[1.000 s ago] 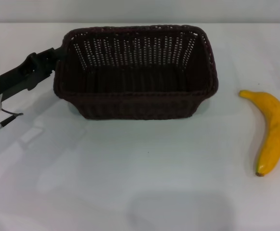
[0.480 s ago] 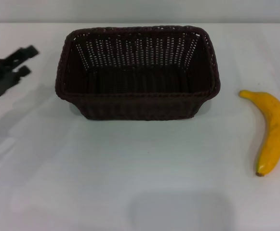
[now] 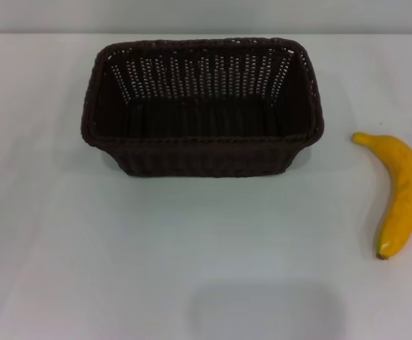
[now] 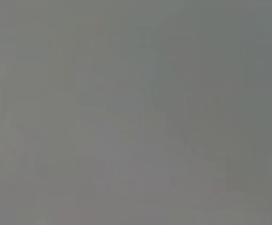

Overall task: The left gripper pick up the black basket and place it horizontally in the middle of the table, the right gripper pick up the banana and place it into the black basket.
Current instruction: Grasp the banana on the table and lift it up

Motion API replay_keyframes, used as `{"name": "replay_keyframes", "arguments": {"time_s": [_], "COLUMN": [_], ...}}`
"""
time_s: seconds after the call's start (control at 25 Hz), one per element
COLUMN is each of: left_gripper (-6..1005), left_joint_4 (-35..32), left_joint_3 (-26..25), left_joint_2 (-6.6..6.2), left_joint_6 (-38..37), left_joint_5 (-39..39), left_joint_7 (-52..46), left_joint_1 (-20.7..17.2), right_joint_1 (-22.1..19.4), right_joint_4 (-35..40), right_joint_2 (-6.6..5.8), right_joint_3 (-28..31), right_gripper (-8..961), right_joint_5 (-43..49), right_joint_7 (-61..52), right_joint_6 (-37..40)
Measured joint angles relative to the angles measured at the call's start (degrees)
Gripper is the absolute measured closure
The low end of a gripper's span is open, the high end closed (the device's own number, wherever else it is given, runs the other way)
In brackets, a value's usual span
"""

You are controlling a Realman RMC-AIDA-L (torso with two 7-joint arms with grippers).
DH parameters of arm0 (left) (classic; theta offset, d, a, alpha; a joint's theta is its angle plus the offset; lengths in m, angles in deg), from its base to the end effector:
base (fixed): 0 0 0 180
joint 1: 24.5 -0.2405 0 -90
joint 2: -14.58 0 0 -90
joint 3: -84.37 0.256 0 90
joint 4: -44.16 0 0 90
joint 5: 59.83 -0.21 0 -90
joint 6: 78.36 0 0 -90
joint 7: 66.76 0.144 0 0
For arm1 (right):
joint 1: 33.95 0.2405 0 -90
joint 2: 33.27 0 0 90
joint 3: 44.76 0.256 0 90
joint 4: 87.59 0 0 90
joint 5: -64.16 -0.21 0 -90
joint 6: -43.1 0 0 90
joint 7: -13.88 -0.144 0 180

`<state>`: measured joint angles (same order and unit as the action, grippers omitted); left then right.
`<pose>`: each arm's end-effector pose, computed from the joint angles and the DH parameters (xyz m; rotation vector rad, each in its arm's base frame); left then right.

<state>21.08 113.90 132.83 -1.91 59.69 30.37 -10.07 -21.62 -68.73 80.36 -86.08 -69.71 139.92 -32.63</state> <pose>-0.3766 0.2873 0.0950 -1.3280 -1.1039 -1.3896 0.3931 0.2788 0.1140 -1.4209 0.7318 1.0241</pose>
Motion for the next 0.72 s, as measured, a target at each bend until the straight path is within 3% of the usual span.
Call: {"name": "replay_keyframes", "arguments": {"time_s": [0.2, 0.28, 0.36, 0.44, 0.52, 0.72], "left_gripper": [141, 144, 148, 150, 150, 150], "left_joint_4": [3.27, 3.70, 3.93, 3.97, 4.00, 4.41], "left_joint_3": [-0.96, -1.28, -1.48, -1.54, -1.47, -1.27], "left_joint_2": [0.43, 0.29, 0.26, 0.26, 0.31, 0.32], "left_joint_6": [-0.66, -3.03, -6.48, -9.74, -13.10, -17.49], "left_joint_5": [7.82, 7.94, 7.97, 8.02, 8.02, 7.77], "left_joint_7": [13.63, 15.75, 17.69, 19.16, 20.15, 22.72], "left_joint_1": [-0.02, 0.48, 1.22, 1.86, 2.83, 4.03], "right_joint_1": [-5.37, -6.06, -6.27, -5.61, -4.55, 0.29], "right_joint_4": [20.06, 27.60, 35.78, 45.88, 53.87, 69.14], "right_joint_2": [-2.21, -2.34, -1.42, 0.43, 1.21, 1.18], "right_joint_3": [-1.02, -1.04, -1.04, -1.38, -3.46, -16.43], "right_gripper": [83, 83, 83, 83, 83, 84], "right_joint_5": [22.06, 29.65, 37.38, 47.66, 56.15, 76.66], "right_joint_7": [-30.62, -39.94, -48.43, -57.83, -66.03, -86.55], "right_joint_6": [1.49, 0.22, -0.38, -0.30, 0.09, 0.78]}}
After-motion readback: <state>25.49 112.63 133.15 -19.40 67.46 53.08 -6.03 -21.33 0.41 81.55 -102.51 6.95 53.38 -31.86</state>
